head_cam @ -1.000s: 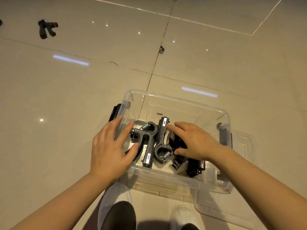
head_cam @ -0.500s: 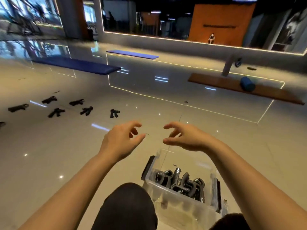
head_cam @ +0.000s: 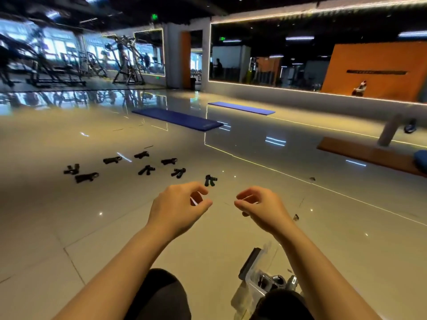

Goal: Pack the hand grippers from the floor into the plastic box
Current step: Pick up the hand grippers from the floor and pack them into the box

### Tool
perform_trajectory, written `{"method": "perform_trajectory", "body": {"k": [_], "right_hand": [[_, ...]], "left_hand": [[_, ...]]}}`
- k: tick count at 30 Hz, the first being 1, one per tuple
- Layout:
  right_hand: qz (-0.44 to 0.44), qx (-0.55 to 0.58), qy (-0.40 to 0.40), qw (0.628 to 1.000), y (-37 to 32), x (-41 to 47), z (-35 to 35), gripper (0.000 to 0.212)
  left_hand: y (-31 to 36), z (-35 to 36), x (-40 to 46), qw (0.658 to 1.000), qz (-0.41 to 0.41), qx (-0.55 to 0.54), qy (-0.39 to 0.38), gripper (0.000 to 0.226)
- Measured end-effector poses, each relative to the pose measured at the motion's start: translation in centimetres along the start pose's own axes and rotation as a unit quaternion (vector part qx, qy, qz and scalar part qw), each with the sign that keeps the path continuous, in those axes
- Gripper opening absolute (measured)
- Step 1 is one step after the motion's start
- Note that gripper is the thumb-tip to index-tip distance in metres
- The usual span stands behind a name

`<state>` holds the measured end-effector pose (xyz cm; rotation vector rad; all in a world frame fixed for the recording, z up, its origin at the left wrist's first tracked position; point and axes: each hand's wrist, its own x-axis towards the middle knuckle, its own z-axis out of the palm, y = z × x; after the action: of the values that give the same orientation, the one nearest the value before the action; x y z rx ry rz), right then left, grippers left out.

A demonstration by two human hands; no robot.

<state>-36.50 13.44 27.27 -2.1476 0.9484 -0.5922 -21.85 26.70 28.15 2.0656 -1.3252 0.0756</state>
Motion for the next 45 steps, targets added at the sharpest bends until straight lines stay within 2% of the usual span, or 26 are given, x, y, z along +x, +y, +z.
{"method": "perform_trajectory", "body": {"k": [4,6,8,10,14,20,24,28,32,38,41,45], "right_hand": [[0.006,0.019,-0.018,1.0,0.1,2.9,4.2,0.01],[0.012,0.029,-0.034,0.999,0.3,4.8,7.6,0.015],[0.021,0.034,-0.054,0.998,0.2,6.9,11.4,0.023],[0.029,0.038,-0.076,0.996,-0.2,8.2,14.6,0.029],[0.012,0.024,-0.108,0.994,-2.0,10.3,17.9,0.033],[-0.052,-0.074,-0.117,0.989,-6.2,15.3,17.7,0.039],[-0.096,-0.117,-0.099,0.984,-8.6,18.9,17.6,0.04],[-0.088,-0.115,-0.073,0.987,-7.6,22.6,19.1,0.038],[-0.075,-0.111,-0.07,0.989,-5.3,27.3,21.7,0.036],[-0.076,-0.128,-0.083,0.985,-2.8,34.9,23.3,0.036],[-0.054,-0.085,-0.074,0.992,-2.8,38.4,23.7,0.039],[-0.012,-0.036,-0.072,0.997,-2.5,42.5,25.3,0.041]], "left_hand": [[-4.8,1.1,-0.7,0.998,-0.063,0.007,0.019,0.026],[-8.2,1.6,-1.6,0.994,-0.103,0.024,0.0,0.038],[-11.2,1.2,-2.0,0.991,-0.102,0.087,-0.027,0.047],[-13.7,-0.1,-2.0,0.989,-0.11,0.102,-0.013,0.043],[-17.9,-2.6,0.1,0.98,-0.193,0.042,0.004,0.039],[-22.7,-4.0,3.7,0.976,-0.219,-0.007,0.011,0.03],[-26.0,-4.6,6.7,0.964,-0.252,-0.063,0.053,0.022],[-27.9,-2.8,9.9,0.967,-0.232,-0.091,0.054,0.019],[-30.2,0.0,13.7,0.972,-0.221,-0.072,0.031,0.021],[-33.1,4.1,21.5,0.967,-0.241,0.006,-0.086,0.044],[-32.1,5.7,26.3,0.97,-0.236,-0.005,-0.065,0.045],[-31.0,7.1,31.2,0.986,-0.156,0.034,-0.056,0.044]]}}
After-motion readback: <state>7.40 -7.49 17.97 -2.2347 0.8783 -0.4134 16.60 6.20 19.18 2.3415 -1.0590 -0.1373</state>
